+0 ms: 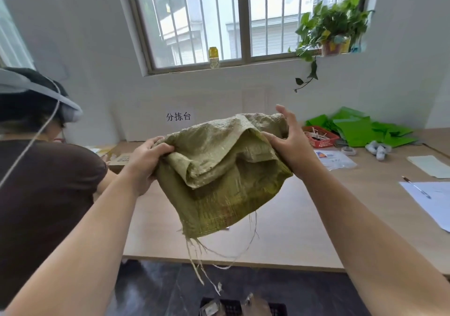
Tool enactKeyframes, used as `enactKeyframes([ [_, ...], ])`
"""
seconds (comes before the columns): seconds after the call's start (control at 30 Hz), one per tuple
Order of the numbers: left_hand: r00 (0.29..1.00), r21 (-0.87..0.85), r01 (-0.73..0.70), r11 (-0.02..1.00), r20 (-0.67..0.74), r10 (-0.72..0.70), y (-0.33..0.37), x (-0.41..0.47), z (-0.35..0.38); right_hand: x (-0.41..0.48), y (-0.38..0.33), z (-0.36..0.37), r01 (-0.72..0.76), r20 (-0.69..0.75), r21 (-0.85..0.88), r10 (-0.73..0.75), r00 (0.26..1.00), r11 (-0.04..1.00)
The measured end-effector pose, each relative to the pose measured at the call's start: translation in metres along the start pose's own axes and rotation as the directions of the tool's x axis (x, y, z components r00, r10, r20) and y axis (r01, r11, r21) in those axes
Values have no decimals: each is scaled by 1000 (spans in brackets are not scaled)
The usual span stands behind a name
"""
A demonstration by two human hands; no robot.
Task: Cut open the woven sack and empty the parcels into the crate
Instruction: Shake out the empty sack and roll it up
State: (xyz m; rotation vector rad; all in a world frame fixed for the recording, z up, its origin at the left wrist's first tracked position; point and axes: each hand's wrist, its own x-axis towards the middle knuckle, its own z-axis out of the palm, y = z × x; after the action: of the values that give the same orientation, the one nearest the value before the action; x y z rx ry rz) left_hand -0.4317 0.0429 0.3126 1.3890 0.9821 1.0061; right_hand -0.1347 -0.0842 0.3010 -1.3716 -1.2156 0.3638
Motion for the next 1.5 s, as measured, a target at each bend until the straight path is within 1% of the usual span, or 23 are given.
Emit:
enactKeyframes([
  [0.07, 1000, -2, 17, 1000, 24, -17, 0, 0, -2, -1, 0, -5, 13, 64, 38, -16, 998, 999],
  [0.1, 999, -30, 41, 999, 30, -40, -1, 0, -3, -2, 1, -7, 29, 89, 50, -33, 995, 998],
  [0.17, 995, -102, 99, 990, 43, -95, -2, 2, -6, -4, -1, -9, 79, 130, 10, -79, 988, 997],
  [0.23, 989, -136, 150, 979, 31, -148, 0, 0, -7, -3, 0, -8, 134, 156, -63, -123, 980, 989],
  [0.37, 984, -155, 172, 973, -22, -177, 4, -3, -7, -2, 1, -5, 193, 146, -264, -159, 976, 945],
  [0.43, 987, -178, 132, 975, -64, -145, 4, -4, -9, -3, -2, -3, 184, 77, -284, -169, 983, 941],
  [0.5, 995, -150, 50, 987, -76, -62, 5, -5, -11, -4, -1, -1, 126, -22, -250, -136, 990, 960],
  [0.57, 998, -109, -12, 994, -57, 6, 5, -10, -6, -3, 2, 0, 71, -118, -213, -97, 988, 975],
  [0.67, 995, -68, -93, 993, -53, 90, 5, -15, 2, -3, 5, 1, 54, -178, -159, -83, 981, 986],
  [0.73, 993, -40, -112, 993, -42, 111, 6, -16, 5, -2, 6, 1, 41, -178, -71, -53, 983, 997],
  [0.8, 994, -12, -110, 994, 6, 110, 6, -18, 5, 0, 6, -1, 25, -150, 68, -15, 989, 997],
  [0.9, 989, 31, -121, 992, 93, 117, 6, -19, 2, 3, 9, -5, -28, -121, 291, 66, 990, 956],
  [0.97, 987, 75, -139, 988, 89, 132, 5, -19, 3, 6, 11, -7, -56, -139, 397, 120, 983, 916],
  [1.03, 982, 134, -185, 974, 61, 178, 5, -19, 5, 6, 13, -8, -59, -142, 458, 138, 980, 887],
  [1.13, 971, 145, -235, 961, -4, 238, 5, -18, 6, 2, 11, -8, -30, -65, 537, 76, 995, 843],
  [1.23, 970, 132, -233, 964, -46, 240, 5, -17, 3, -1, 6, -9, -31, 60, 548, -2, 998, 836],
  [1.3, 975, 108, -211, 972, -51, 217, 4, -18, 0, -2, 5, -10, -35, 120, 504, -30, 992, 863],
  [1.33, 976, 84, -205, 975, -55, 210, 3, -18, -1, -3, 4, -9, -23, 126, 460, -40, 991, 888],
  [1.4, 978, 74, -190, 979, -73, 195, 3, -20, 1, -4, 2, -6, 20, 89, 358, -55, 995, 934],
  [1.5, 986, 2, -155, 988, -61, 155, 1, -22, 3, -7, -6, -1, 10, 33, 326, -22, 999, 945],
])
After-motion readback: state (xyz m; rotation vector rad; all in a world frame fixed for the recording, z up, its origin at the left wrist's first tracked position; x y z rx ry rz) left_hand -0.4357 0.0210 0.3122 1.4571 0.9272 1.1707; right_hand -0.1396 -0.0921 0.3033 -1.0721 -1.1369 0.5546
